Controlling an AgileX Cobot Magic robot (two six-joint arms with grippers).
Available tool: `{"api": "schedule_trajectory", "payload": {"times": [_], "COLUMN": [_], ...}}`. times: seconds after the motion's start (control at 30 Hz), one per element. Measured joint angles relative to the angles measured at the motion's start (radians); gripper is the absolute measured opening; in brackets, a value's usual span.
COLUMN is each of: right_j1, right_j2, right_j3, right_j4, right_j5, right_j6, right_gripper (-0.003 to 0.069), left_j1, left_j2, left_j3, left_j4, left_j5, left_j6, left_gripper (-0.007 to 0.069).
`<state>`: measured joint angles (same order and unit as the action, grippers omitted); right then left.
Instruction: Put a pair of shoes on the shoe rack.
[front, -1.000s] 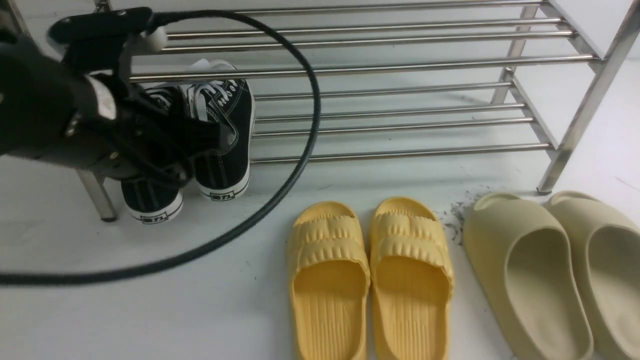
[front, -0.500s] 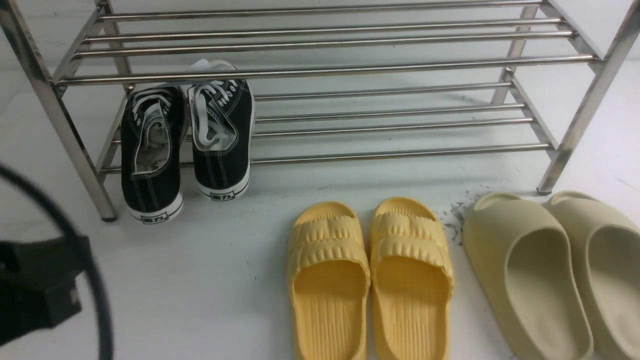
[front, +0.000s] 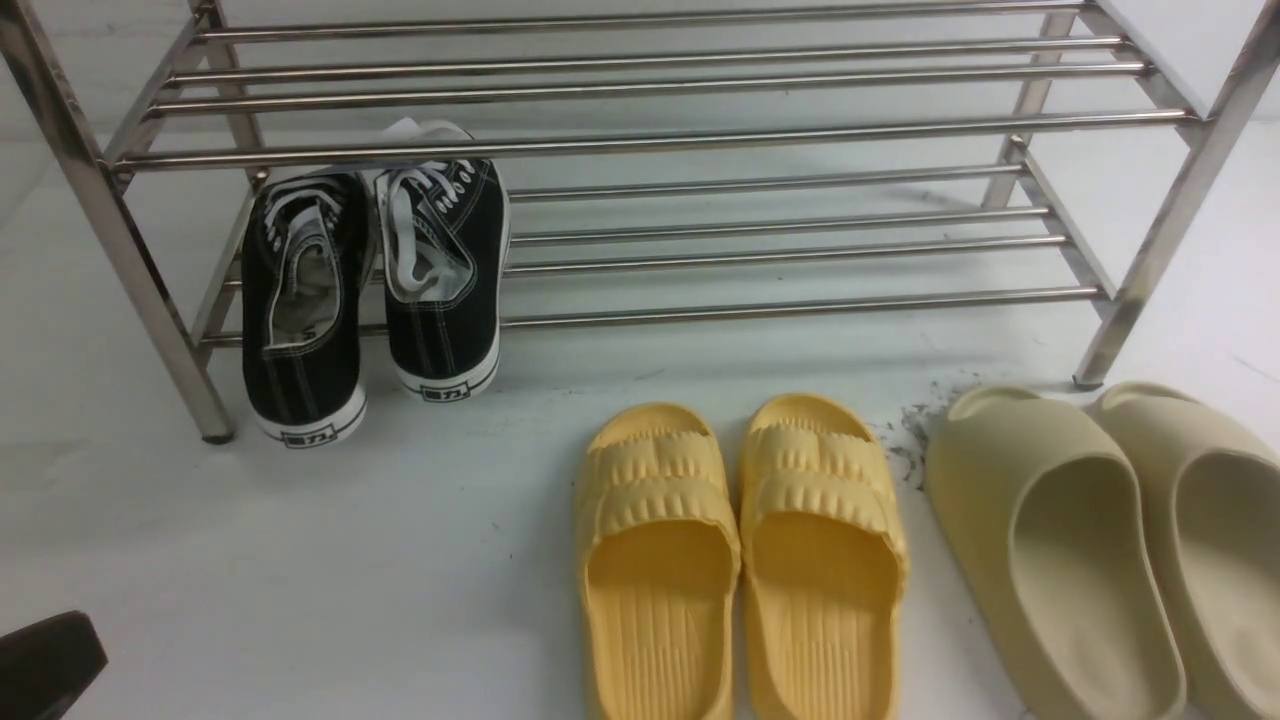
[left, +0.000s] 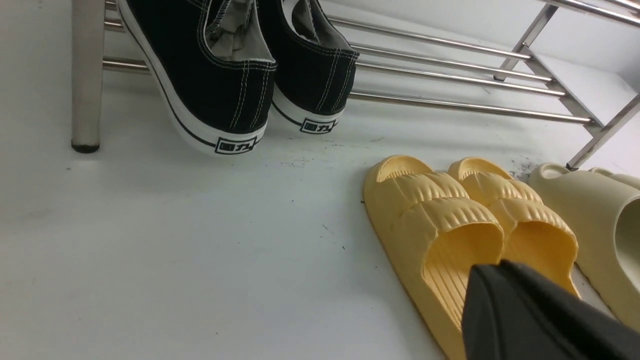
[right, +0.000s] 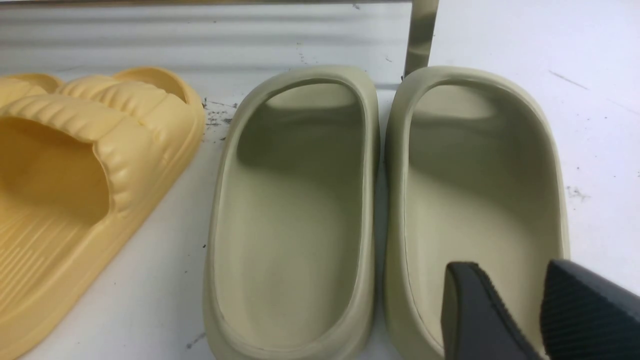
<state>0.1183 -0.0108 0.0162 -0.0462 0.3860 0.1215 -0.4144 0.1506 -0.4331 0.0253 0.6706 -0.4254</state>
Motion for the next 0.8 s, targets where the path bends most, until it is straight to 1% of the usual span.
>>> {"api": "schedule_trajectory", "payload": {"times": [0.27, 0.43, 0.53, 0.57, 0.6, 0.63, 0.73, 0.77, 0.8], "right_j1": [0.0, 0.0, 0.0, 0.0, 0.0, 0.0, 0.0, 0.0, 0.0], "right_j2": [0.0, 0.0, 0.0, 0.0, 0.0, 0.0, 0.0, 0.0, 0.0], "right_j3": [0.0, 0.0, 0.0, 0.0, 0.0, 0.0, 0.0, 0.0, 0.0], "right_j4": [0.0, 0.0, 0.0, 0.0, 0.0, 0.0, 0.0, 0.0, 0.0], "right_j5": [0.0, 0.0, 0.0, 0.0, 0.0, 0.0, 0.0, 0.0, 0.0], "right_j6": [0.0, 0.0, 0.0, 0.0, 0.0, 0.0, 0.0, 0.0, 0.0], "right_gripper": [0.0246, 0.0246, 0.0246, 0.0246, 0.0246, 0.0246, 0.0246, 0.0246, 0.0246], "left_j1": [0.0, 0.001, 0.029, 0.072, 0.085, 0.135, 0.254, 0.269, 0.32], "left_j2": [0.0, -0.002, -0.016, -0.038, -0.04, -0.065, -0.125, -0.133, -0.154], "left_j3": [0.003, 0.004, 0.013, 0.034, 0.041, 0.07, 0.147, 0.158, 0.195], "left_j4": [-0.003, 0.019, 0.021, 0.02, 0.019, 0.011, -0.035, -0.043, -0.066], "left_j5": [0.007, 0.006, 0.004, -0.02, -0.024, -0.062, -0.16, -0.165, -0.199], "left_j6": [0.0, 0.004, 0.034, 0.068, 0.078, 0.121, 0.221, 0.232, 0.262], "left_gripper": [-0.0013, -0.0013, -0.0013, -0.0013, -0.0013, -0.0013, -0.0013, -0.0013, -0.0013]}}
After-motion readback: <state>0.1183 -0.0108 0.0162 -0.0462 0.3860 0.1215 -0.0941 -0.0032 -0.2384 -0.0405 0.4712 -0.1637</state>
